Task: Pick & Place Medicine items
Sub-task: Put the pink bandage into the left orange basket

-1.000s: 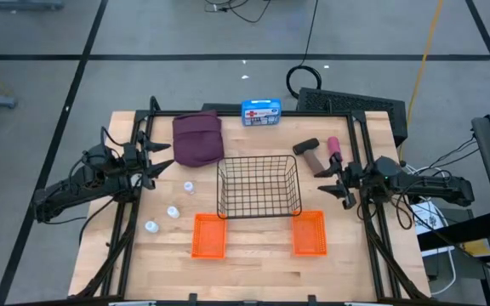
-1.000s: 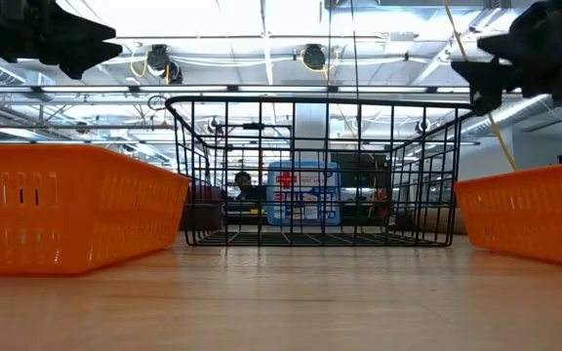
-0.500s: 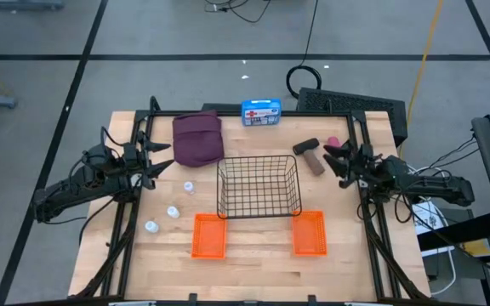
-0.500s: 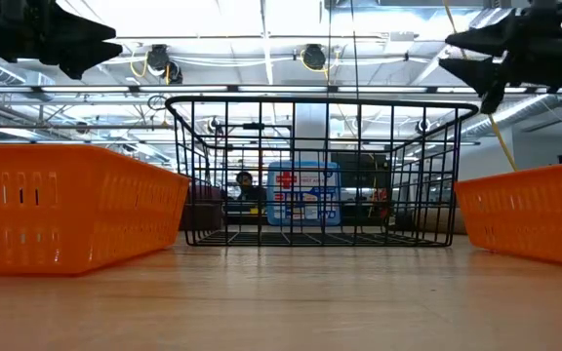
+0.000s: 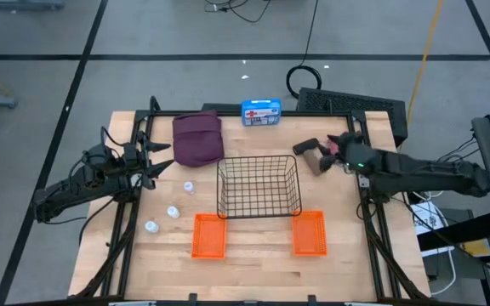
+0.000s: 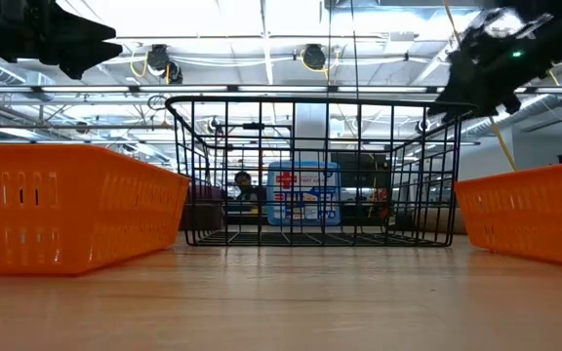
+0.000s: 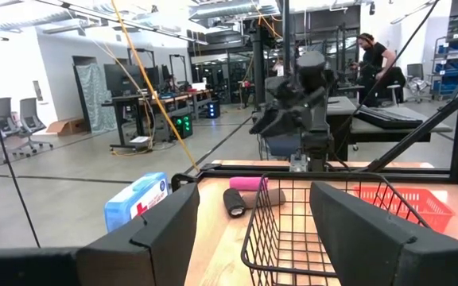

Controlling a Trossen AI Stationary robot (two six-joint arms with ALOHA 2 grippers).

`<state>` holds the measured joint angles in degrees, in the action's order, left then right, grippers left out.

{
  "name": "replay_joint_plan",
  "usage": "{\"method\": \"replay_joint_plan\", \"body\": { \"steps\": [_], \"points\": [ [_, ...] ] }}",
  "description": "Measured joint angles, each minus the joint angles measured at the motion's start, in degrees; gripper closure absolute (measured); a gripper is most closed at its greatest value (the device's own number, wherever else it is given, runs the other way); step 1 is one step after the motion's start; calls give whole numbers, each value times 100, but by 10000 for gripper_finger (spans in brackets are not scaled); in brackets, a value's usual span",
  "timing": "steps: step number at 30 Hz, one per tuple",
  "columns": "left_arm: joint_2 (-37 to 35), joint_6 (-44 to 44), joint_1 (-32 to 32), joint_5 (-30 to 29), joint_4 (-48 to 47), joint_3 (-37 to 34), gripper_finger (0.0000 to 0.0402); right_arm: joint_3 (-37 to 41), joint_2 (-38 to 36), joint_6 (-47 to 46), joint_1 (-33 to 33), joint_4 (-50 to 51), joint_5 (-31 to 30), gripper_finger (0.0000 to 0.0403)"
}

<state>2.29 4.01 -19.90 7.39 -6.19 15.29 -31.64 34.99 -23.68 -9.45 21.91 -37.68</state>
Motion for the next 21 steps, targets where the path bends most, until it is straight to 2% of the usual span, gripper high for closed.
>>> {"method": "replay_joint_plan", "body": {
  "steps": [3, 5, 11, 16, 21],
  "points": [
    [-1, 0, 0, -1, 4, 0, 151, -522, 834, -608, -410, 830, -134, 124],
    [0, 0, 0, -1, 1, 0, 151, -589, 1347, -855, -708, 1077, -129, 109],
    [-1, 0, 0, -2, 2, 0, 151, -602, 2427, -1172, -1727, 1443, 616, 101],
    [-1, 0, 0, -1, 0, -1, 151, -573, 2975, -1174, -2351, 1858, 784, 109],
    [-1, 0, 0, 0, 2, 0, 151, -272, 3217, -1217, -2752, 1758, 1263, 109]
  ]
}}
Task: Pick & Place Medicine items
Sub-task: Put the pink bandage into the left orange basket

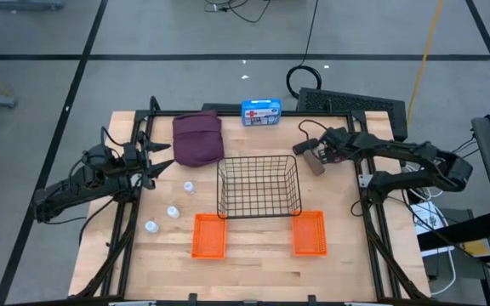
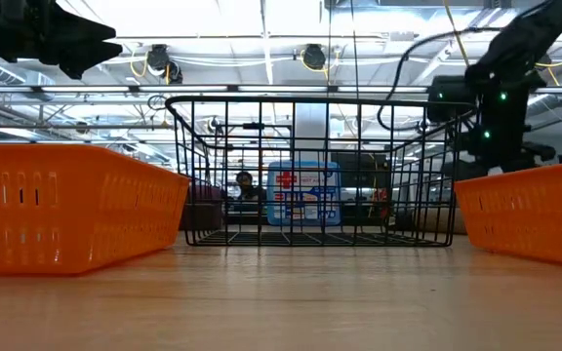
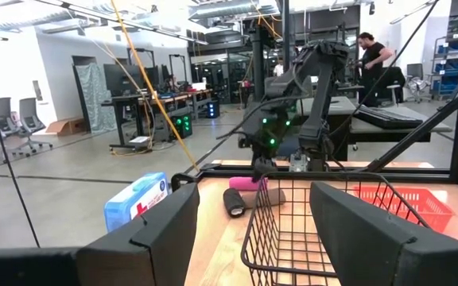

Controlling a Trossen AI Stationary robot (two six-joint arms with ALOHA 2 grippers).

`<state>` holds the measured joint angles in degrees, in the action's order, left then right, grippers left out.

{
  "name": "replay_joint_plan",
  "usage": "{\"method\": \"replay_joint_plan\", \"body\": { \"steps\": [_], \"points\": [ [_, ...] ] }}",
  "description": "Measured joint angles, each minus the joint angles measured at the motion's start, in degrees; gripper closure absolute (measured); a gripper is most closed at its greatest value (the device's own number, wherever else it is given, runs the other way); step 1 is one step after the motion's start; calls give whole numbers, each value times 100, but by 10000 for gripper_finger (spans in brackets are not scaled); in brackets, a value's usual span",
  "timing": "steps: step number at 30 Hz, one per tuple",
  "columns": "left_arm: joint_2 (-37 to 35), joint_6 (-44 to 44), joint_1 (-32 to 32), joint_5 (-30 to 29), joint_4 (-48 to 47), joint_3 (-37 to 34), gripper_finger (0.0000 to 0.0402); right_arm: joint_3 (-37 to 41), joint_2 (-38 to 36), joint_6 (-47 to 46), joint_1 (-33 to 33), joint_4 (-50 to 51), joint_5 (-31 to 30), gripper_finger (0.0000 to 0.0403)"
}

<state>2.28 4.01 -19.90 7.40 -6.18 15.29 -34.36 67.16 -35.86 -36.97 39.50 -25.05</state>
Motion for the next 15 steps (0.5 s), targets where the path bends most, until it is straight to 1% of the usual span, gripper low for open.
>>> {"method": "replay_joint_plan", "body": {
  "steps": [3, 7, 15],
  "points": [
    [0, 0, 0, 0, 0, 0, 151, 293, 33, 13, -90, -440, 248, 110],
    [0, 0, 0, 0, 0, 0, 151, 615, 22, 24, -98, -915, 407, 110],
    [0, 0, 0, 0, 0, 0, 151, 701, 15, 117, -96, -1178, 415, 114]
  ]
}}
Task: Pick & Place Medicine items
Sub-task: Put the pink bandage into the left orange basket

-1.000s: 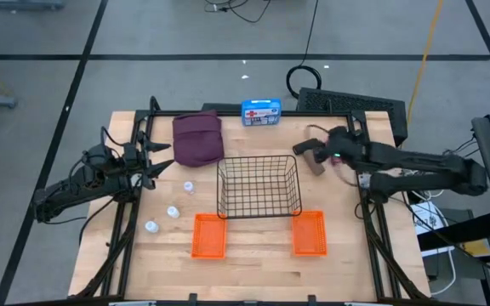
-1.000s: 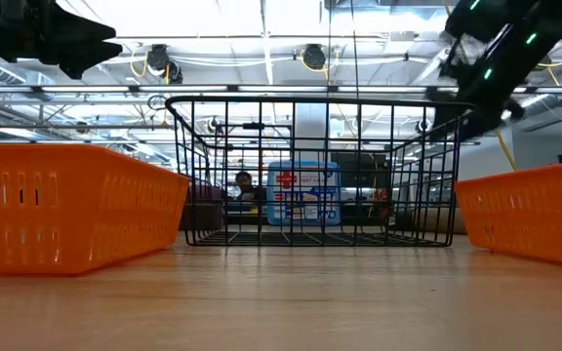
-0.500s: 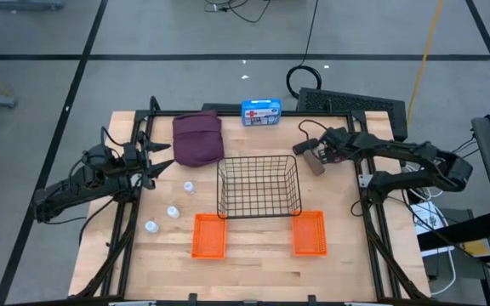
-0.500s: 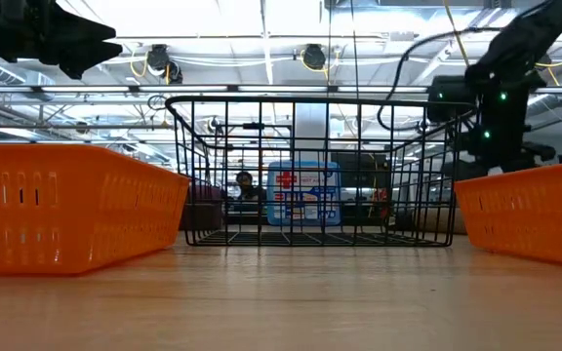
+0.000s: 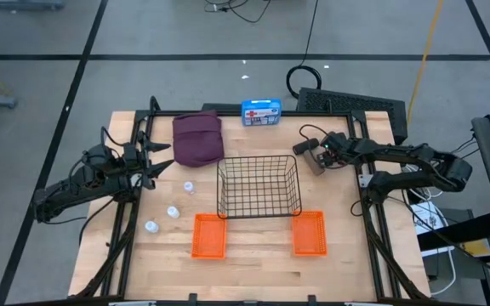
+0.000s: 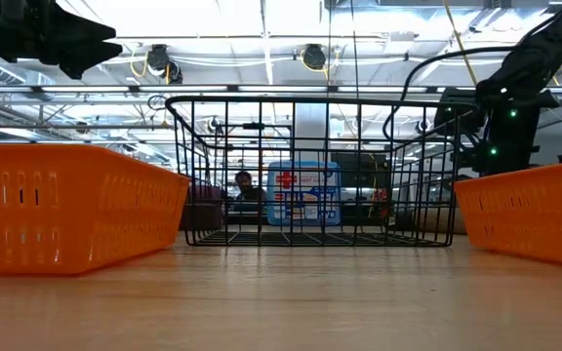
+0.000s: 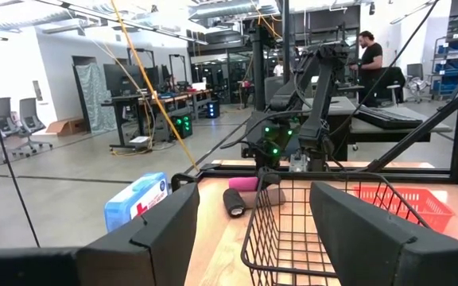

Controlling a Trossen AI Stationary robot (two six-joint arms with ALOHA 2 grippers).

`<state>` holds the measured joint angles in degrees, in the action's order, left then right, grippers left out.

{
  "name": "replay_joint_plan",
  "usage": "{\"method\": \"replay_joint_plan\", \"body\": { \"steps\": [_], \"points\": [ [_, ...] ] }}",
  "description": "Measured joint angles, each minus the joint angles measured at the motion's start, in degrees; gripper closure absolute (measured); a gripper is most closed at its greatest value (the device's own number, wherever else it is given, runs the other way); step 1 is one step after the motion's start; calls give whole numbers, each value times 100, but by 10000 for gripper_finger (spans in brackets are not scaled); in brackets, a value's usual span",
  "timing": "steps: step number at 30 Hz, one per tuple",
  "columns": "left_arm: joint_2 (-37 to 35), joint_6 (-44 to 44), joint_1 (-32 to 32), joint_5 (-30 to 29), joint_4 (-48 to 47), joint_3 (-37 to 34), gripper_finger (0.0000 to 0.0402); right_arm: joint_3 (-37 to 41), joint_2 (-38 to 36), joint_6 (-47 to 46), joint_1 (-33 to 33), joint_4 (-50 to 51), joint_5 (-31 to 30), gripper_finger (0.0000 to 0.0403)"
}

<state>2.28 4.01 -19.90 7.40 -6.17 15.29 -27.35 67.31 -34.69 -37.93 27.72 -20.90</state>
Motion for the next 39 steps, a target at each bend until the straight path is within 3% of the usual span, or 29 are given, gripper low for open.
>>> {"method": "replay_joint_plan", "body": {
  "steps": [4, 13, 17, 22, 29, 39],
  "points": [
    [0, 0, 0, 0, 0, 0, 151, 2, 3, 88, 2, -52, 10, 138],
    [0, 0, 0, 0, 0, 0, 151, 2, 2, 255, 2, -93, 6, 243],
    [0, 0, 0, 0, 0, 0, 151, 4, -76, 308, 2, -113, 5, 273],
    [1, 0, 0, 0, 0, 0, 151, 7, -586, 390, 34, -139, 42, 274],
    [0, 0, 0, 0, 0, 0, 151, 7, -1842, 459, 285, -356, 637, 274],
    [0, 0, 0, 0, -1, 0, 151, 7, -3200, 996, 1285, -979, 1198, 275]
  ]
}}
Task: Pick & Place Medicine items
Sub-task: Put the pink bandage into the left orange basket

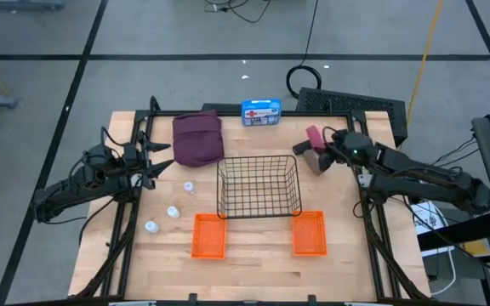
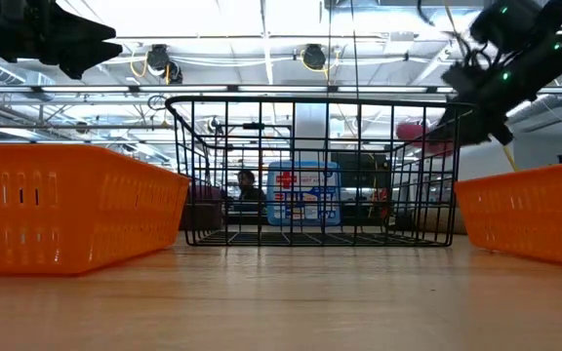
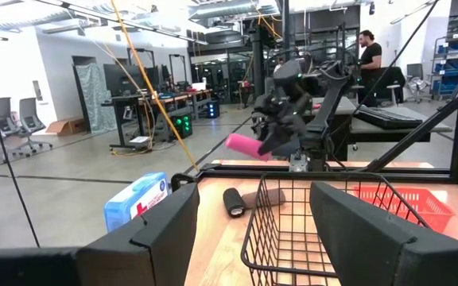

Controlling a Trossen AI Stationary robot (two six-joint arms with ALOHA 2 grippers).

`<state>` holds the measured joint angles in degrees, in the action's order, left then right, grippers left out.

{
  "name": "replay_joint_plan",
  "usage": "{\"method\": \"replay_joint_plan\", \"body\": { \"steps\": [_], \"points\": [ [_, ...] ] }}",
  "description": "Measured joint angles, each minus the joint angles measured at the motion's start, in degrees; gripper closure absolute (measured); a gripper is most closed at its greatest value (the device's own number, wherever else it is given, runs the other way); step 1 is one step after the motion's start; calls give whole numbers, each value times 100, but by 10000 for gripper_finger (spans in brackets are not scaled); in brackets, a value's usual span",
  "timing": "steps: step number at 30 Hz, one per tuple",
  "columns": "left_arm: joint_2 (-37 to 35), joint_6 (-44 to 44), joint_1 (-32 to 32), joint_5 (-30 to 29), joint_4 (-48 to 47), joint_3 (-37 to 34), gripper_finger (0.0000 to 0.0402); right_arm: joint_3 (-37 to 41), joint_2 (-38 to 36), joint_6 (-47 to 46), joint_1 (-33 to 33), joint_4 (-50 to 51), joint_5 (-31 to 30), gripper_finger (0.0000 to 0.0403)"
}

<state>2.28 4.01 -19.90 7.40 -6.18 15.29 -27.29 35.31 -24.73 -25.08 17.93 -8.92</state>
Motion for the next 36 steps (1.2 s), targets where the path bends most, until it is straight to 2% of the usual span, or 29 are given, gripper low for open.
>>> {"method": "replay_joint_plan", "body": {
  "steps": [12, 20, 28, 32, 36],
  "points": [
    [0, 0, 0, 0, 1, 0, 151, 0, -190, 340, 1578, -1089, 21, 275],
    [0, 0, 0, 0, 1, 0, 151, -2, -94, 1098, 2515, -2150, 30, 275],
    [0, 0, 0, 0, 1, 0, 151, -2, 588, 1928, 3050, -3757, 652, 275],
    [2, 0, 0, 0, 1, 0, 151, -2, 1043, 1984, 3166, -4481, 922, 275],
    [2, -23, 0, 0, 130, 0, 151, -3, 1553, 1898, 3308, -5146, 920, 275]
  ]
}}
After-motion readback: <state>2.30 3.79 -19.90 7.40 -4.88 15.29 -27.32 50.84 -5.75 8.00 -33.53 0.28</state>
